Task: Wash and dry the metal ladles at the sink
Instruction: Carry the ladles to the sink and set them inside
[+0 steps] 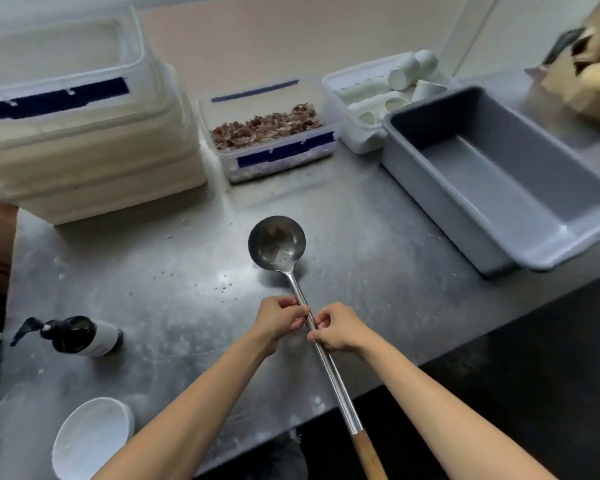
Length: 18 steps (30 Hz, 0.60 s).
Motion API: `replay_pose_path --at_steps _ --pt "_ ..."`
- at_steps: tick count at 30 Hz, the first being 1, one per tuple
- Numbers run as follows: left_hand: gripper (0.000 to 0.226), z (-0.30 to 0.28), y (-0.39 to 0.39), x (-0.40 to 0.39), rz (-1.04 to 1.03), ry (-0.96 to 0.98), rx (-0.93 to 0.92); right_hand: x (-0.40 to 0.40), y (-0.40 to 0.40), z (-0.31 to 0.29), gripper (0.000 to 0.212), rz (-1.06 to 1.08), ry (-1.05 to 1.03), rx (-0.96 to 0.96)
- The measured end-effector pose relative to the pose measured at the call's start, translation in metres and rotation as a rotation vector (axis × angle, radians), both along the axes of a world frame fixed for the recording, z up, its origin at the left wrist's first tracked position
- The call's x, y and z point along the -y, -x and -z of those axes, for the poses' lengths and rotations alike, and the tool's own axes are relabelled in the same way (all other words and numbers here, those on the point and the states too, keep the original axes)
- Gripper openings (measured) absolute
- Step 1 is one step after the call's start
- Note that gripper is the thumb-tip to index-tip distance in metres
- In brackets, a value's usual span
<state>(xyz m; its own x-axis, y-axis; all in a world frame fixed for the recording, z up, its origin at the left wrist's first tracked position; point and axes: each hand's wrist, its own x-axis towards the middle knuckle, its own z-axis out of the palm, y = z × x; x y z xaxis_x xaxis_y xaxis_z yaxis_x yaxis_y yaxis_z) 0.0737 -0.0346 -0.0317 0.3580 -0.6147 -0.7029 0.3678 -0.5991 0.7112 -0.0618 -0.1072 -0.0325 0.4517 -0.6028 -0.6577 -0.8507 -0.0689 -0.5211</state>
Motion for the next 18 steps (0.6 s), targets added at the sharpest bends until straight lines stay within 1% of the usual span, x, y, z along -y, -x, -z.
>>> replay_pose_path --at_steps 5,7,8,9,12,14,16,18 --pt "0.01 -0.018 0.058 0.016 0.151 0.038 0.003 -0.002 0.068 -0.029 0.021 0.097 0.056 0.015" --pt "0.007 -0.024 0.09 0.019 0.226 0.05 0.012 -0.01 0.106 -0.039 0.015 0.166 0.054 0.025" --pt "0.004 -0.026 0.104 0.019 0.258 0.061 0.015 -0.014 0.124 -0.043 0.015 0.202 0.046 0.028" --pt "0.002 -0.029 0.123 0.019 0.296 0.072 0.016 -0.02 0.145 -0.047 0.015 0.237 0.049 0.031" --pt "0.006 -0.036 0.186 0.011 0.408 0.093 0.014 -0.044 0.213 -0.058 0.015 0.355 0.045 0.047" --pt "0.006 -0.038 0.228 0.003 0.484 0.105 0.006 -0.062 0.256 -0.064 0.011 0.419 0.031 0.055" --pt "0.006 -0.04 0.274 -0.009 0.557 0.117 -0.007 -0.084 0.304 -0.069 0.011 0.483 0.017 0.063" --pt "0.012 -0.042 0.32 -0.025 0.635 0.13 -0.018 -0.109 0.351 -0.073 0.013 0.554 0.004 0.068"
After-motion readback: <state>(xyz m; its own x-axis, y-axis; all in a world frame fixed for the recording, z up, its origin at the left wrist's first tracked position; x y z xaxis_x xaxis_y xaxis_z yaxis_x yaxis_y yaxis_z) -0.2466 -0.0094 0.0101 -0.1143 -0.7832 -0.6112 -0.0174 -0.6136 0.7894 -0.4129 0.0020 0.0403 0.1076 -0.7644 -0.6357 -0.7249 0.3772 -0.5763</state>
